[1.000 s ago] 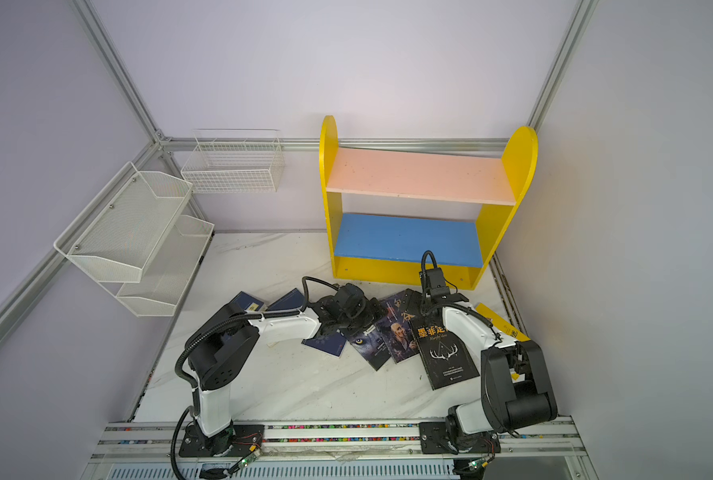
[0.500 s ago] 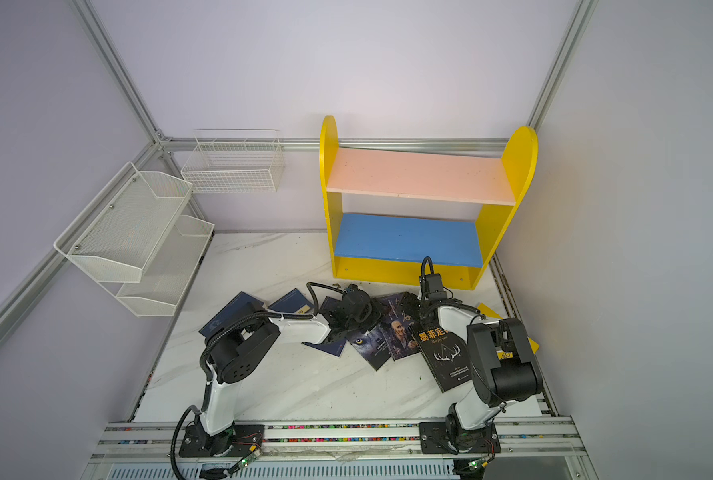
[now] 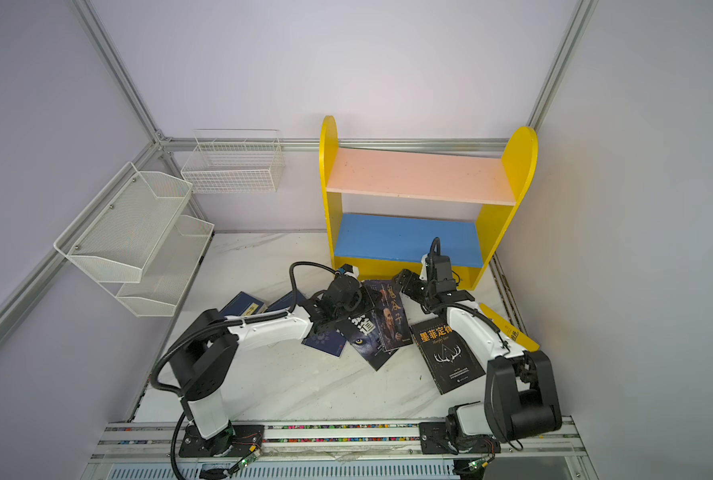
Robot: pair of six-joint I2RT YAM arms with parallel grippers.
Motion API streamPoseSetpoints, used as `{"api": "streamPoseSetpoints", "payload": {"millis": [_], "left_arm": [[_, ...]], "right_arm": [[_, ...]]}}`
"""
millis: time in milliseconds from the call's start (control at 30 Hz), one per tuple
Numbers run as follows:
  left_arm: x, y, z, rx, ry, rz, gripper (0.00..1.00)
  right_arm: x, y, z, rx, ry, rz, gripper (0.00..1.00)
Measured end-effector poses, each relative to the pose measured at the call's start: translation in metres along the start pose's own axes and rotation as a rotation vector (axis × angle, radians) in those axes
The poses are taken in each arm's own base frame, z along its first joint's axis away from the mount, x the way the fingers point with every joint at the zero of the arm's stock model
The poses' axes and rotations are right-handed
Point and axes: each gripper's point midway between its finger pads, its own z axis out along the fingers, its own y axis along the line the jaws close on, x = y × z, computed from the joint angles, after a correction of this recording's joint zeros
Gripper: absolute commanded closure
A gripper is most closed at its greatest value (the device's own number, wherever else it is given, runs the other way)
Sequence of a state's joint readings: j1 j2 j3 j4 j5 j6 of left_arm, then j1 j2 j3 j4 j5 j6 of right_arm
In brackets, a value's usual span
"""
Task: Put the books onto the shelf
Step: 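Lift the purple book with both grippers toward the blue shelf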
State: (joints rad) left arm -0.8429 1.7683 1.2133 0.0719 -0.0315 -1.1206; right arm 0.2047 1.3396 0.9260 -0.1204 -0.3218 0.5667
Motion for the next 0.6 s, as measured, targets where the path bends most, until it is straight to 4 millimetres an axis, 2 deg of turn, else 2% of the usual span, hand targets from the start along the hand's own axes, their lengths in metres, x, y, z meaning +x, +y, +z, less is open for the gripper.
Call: {"api": "streamPoseSetpoints", "payload": {"millis": [100, 233, 433, 600], "left_arm": [[-0.028, -0.016, -0.035, 0.011, -0.033, 0.055, 1.0], [-0.062, -0.03, -0.062, 0.057, -0.109, 0.06, 1.0], [-0.109, -0.045, -0.062, 0.12, -0.221, 0.021, 1.0], [-0.153, -0.073, -0.049, 0.215, -0.328, -0.01, 1.0]], "right_arm": [[-0.033, 0.035, -0.032, -0.079, -0.113, -0.01, 0.12], [-0.05, 0.051, -0.046, -0.112, -0.165, 0.025, 0.11], [-0.065, 0.061, -0.055, -0.134, -0.193, 0.081, 0.09], [-0.068, 0.074, -0.06, -0.192, -0.178, 0.119, 0.08]]}}
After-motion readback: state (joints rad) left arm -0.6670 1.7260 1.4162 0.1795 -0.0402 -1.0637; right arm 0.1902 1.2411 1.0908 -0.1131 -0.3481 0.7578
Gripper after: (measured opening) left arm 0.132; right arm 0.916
